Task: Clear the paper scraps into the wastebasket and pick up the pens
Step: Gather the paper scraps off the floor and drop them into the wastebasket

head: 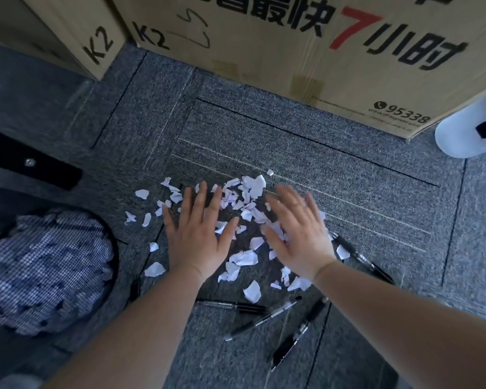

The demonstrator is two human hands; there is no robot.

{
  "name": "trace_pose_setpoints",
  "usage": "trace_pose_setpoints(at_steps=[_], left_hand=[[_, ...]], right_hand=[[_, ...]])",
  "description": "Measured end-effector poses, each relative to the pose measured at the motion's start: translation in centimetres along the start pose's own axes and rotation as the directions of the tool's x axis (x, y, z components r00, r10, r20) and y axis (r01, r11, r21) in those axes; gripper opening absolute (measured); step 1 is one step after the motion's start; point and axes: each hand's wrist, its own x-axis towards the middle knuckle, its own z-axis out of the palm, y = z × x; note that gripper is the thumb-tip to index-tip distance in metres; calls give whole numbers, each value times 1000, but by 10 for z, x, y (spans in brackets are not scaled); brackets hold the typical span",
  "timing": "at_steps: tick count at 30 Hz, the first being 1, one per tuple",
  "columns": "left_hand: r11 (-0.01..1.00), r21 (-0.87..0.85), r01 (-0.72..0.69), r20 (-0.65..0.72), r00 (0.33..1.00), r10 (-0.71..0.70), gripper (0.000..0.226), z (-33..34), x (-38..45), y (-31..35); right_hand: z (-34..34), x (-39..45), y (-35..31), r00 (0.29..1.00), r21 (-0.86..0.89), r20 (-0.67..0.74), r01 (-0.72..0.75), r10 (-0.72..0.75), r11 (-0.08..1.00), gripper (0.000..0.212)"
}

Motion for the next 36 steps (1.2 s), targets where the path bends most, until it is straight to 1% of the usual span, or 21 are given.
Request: trace_pose_setpoints(at_steps=[2, 4, 7, 9, 11, 13, 15, 18, 22, 24, 26, 29, 31, 33, 36], left_hand=[[996, -77, 33, 14, 999, -33, 74, 3, 2, 3], [987, -161, 21, 11, 1000, -20, 71, 7, 2, 11], [966, -243, -91, -8, 996, 92, 65, 14, -6, 26], [945, -286, -161, -38, 987, 157, 62, 16, -14, 30], [950, -265, -168, -97, 984, 147, 59, 11, -14, 23], [977, -186, -103, -151, 986, 75, 58, 0, -6, 10], [993, -114, -4, -196, 981, -18, 59, -10, 5, -7], [988, -39, 146, -171, 974, -151, 64, -17, 19, -31], [949, -76, 306, -129, 941, -313, 67, -12, 27, -51], [940, -102, 327, -122, 933, -338, 69, -8, 29, -56], [947, -140, 290, -130, 942, -308, 69, -4, 29, -58], [968, -193, 160, -155, 969, -191, 66, -2, 25, -53], [973, -219, 69, -137, 985, -100, 61, -1, 19, -43], [977, -215, -20, -97, 995, -1, 59, 0, 10, -31], [979, -140, -150, -3, 989, 151, 59, 9, -10, -15]], right_hand=[[2, -4, 11, 989, 73, -26, -141, 144, 987, 60], [7, -7, 13, 978, 100, -39, -199, 204, 975, 62], [13, -4, -1, 985, 114, -31, -165, 170, 980, 59], [17, -3, -13, 994, 191, -41, -96, 106, 977, 56], [17, 1, -22, 996, 255, -72, -35, 55, 966, 53], [15, 12, -26, 994, 241, -103, -17, 43, 970, 52], [11, 27, -27, 991, 162, -123, -24, 44, 987, 54], [8, 47, -28, 992, 52, -108, -59, 64, 997, 59], [12, 65, -32, 990, 46, -54, -130, 132, 990, 67], [15, 71, -34, 990, 48, -37, -134, 136, 990, 67], [17, 73, -36, 991, 33, -28, -128, 129, 991, 68], [16, 71, -37, 997, 40, 22, -75, 75, 996, 71], [14, 63, -37, 996, 23, 92, 4, -6, 1000, 72], [14, 50, -37, 980, -4, 162, 114, -112, 993, 76], [17, 27, -31, 938, -30, 246, 261, -246, 965, 81]])
